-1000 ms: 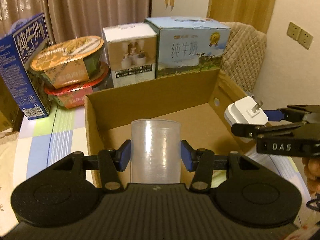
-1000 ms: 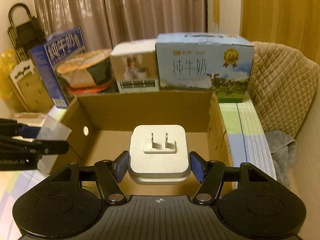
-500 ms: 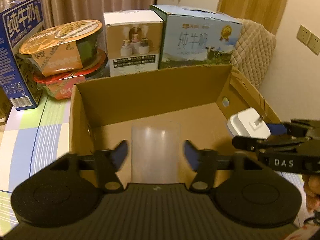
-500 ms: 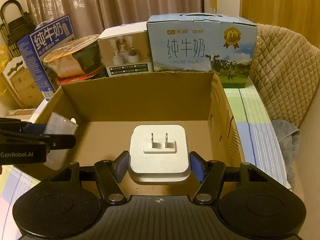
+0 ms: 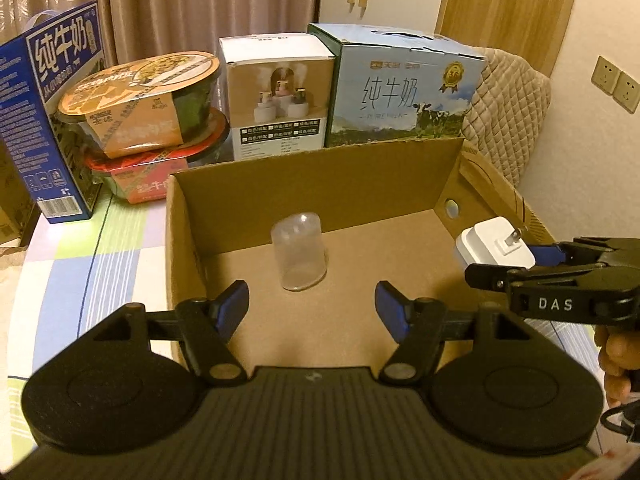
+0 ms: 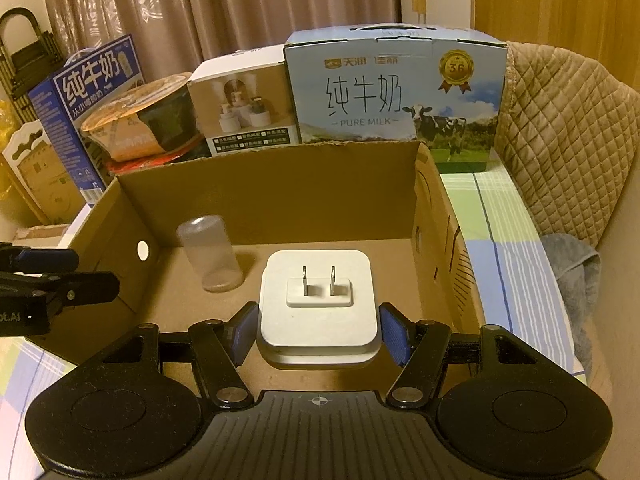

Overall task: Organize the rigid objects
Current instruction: 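Carry the cup and adapter into the cardboard box and open both tools, then pull both tools back out of the box toward the table objects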

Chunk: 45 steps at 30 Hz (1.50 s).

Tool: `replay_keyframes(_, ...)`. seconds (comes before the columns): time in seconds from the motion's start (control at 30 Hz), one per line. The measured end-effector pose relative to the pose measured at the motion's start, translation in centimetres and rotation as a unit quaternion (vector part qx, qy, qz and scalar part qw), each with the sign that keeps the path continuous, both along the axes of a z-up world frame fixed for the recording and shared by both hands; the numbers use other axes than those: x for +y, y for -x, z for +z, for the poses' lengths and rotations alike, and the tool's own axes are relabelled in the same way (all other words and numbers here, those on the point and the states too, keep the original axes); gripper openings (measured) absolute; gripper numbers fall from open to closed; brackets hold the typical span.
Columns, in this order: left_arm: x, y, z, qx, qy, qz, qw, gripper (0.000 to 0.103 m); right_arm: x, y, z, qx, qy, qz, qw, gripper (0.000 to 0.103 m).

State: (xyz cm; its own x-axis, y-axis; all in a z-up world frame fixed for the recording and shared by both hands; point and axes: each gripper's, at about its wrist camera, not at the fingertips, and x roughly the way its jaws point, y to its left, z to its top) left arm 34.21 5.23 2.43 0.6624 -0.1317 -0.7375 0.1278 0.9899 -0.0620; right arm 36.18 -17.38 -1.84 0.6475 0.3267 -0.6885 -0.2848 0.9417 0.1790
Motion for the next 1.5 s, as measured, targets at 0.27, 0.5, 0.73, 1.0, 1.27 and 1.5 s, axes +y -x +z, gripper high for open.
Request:
replay_keyframes(0.27,0.2,0.6,-0.2,0.003,0.003,0.000,1.0000,0.065,0.3,-0.3,-0.2,0.001,0.001,-0.002,1.000,0.061)
replay_keyframes(0.5,0.6,1.6,0.0,0.000,0.009,0.006,0.9999,0.066,0.1,-0.2,0.2,-0.017,-0.017,0.010,1.000,0.063)
replay_keyframes(0.73,0.8,4.1,1.6,-0.021,0.018,0.014,0.9995,0.068,-1.5,1.8,2.8,-0.060,-0.035,-0.011,0.998,0.069)
replay_keyframes(1.0,1.0,8.8,3.7,-0.043,0.014,0.024,0.9987,0.070,-3.4,8.2,5.2,-0.079,-0.052,-0.020,0.995,0.071)
replay_keyframes(1.27,1.6,16.0,5.6,-0.059,0.021,0.041,0.9972,0.075,-4.2,16.7,6.0,-0.090,-0.046,-0.023,0.995,0.073)
replay_keyframes(1.5,1.7,22.3,5.6,-0.060,0.021,0.058,0.9963,0.079,-5.5,23.7,5.1,-0.078,-0.051,-0.031,0.995,0.074)
